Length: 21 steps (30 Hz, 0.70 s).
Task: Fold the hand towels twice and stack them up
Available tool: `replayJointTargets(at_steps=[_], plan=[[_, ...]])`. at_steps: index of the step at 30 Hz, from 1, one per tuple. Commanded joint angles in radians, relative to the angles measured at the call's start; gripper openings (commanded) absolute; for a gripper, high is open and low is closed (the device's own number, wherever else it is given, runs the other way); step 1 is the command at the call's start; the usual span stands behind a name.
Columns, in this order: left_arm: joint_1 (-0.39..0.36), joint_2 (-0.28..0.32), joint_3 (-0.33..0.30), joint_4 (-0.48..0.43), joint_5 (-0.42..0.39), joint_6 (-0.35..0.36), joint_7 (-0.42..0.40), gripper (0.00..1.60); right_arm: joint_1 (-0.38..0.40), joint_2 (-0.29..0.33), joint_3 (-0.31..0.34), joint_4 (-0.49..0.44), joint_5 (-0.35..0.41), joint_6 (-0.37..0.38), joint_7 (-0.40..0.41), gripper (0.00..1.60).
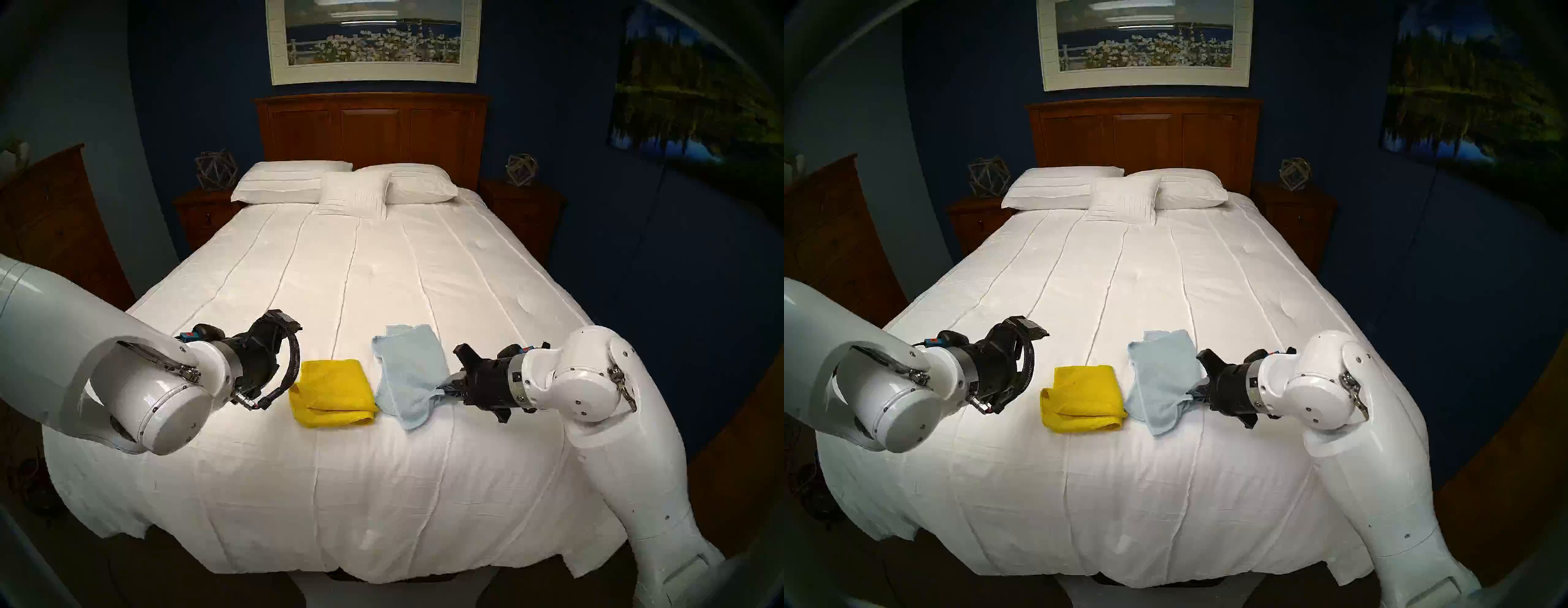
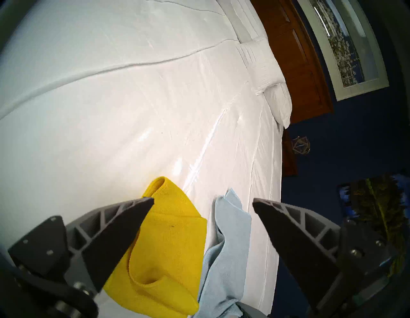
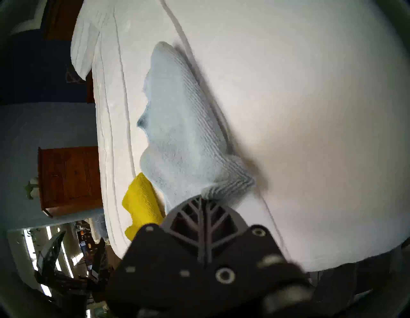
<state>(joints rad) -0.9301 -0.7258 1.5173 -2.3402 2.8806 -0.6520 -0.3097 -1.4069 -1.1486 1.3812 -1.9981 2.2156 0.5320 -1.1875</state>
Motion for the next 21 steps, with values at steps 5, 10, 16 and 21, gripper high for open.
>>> replayJointTargets(at_steps=[5, 10, 16, 21], plan=[[0.000, -0.005, -0.013, 0.013, -0.004, 0.009, 0.007, 1.60, 0.147, -0.097, 0.009, 0.086, -0.015, 0.004, 0.038, 0.00], [0.004, -0.009, -0.023, 0.022, -0.006, 0.015, 0.013, 1.60, 0.201, -0.120, 0.005, 0.149, -0.024, 0.010, 0.043, 0.00], [0.018, -0.015, -0.034, 0.039, -0.008, 0.025, 0.019, 1.60, 0.240, -0.149, 0.005, 0.213, -0.038, 0.021, 0.052, 0.00], [0.024, -0.021, -0.044, 0.050, -0.012, 0.033, 0.025, 1.60, 0.295, -0.180, 0.001, 0.298, -0.052, 0.028, 0.071, 0.00]])
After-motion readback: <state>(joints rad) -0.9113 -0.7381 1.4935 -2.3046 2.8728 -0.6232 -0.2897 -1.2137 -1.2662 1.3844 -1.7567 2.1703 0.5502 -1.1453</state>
